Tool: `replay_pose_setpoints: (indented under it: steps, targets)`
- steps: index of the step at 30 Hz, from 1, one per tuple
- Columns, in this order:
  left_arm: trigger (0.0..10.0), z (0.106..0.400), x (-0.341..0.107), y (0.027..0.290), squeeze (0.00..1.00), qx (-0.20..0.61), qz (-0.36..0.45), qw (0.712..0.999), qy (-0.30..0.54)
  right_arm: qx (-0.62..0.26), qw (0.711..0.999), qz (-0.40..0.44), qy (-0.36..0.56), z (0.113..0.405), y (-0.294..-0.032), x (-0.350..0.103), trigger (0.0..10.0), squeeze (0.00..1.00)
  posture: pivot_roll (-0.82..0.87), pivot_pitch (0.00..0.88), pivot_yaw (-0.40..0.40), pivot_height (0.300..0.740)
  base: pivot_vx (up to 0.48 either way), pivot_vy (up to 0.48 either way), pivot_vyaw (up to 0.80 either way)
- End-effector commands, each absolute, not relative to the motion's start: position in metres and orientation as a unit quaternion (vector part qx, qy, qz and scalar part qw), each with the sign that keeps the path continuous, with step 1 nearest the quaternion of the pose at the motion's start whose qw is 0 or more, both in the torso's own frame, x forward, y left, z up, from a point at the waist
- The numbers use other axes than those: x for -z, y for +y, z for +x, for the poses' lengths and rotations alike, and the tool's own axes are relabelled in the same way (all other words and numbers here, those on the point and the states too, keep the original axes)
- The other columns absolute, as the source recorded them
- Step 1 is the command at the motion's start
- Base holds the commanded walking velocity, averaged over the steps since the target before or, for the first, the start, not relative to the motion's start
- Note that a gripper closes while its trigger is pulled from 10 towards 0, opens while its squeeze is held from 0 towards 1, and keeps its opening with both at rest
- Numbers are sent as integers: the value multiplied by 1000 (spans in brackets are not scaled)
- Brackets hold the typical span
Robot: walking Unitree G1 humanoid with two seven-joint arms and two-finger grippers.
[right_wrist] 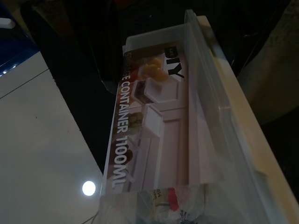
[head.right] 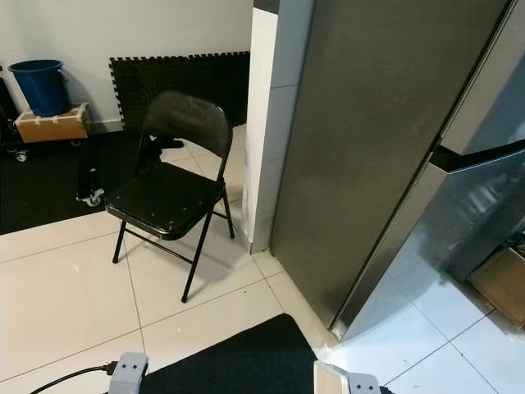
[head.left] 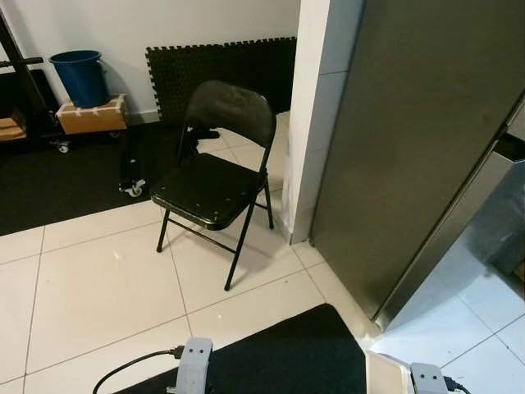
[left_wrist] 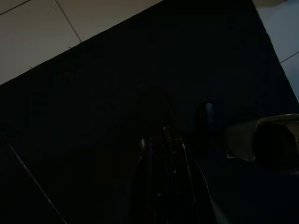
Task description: Restocking fridge
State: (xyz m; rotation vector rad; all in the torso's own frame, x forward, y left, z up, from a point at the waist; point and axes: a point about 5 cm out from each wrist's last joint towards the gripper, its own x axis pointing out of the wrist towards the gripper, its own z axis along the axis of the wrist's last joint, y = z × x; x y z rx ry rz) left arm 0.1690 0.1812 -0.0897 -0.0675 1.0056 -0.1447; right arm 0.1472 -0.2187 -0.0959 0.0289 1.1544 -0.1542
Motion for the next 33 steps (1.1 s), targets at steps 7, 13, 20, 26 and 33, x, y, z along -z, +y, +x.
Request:
replay_pose_setpoints:
  steps: [7, 13, 20, 26, 33]
  targets:
    - [10000, 163, 92, 179, 0, 72, -40, 868, 489, 82, 840, 13, 536, 149, -223, 94, 10000, 0, 60, 0, -45, 740, 0, -449, 0]
    - [10000, 162, 93, 183, 0, 70, -35, 867, 492, 83, 838, 16, 538, 148, -220, 95, 10000, 0, 50, 0, -30, 740, 0, -449, 0]
    - [10000, 160, 93, 184, 0, 72, -31, 866, 495, 85, 837, 18, 540, 145, -220, 97, 10000, 0, 45, 0, -25, 740, 0, -447, 0]
    - [10000, 160, 93, 183, 0, 76, -29, 865, 495, 86, 837, 16, 541, 144, -222, 96, 10000, 0, 42, 0, -24, 740, 0, -446, 0]
    - [10000, 161, 93, 183, 0, 78, -23, 865, 496, 85, 838, 11, 539, 145, -223, 96, 10000, 0, 42, 0, -23, 740, 0, -445, 0]
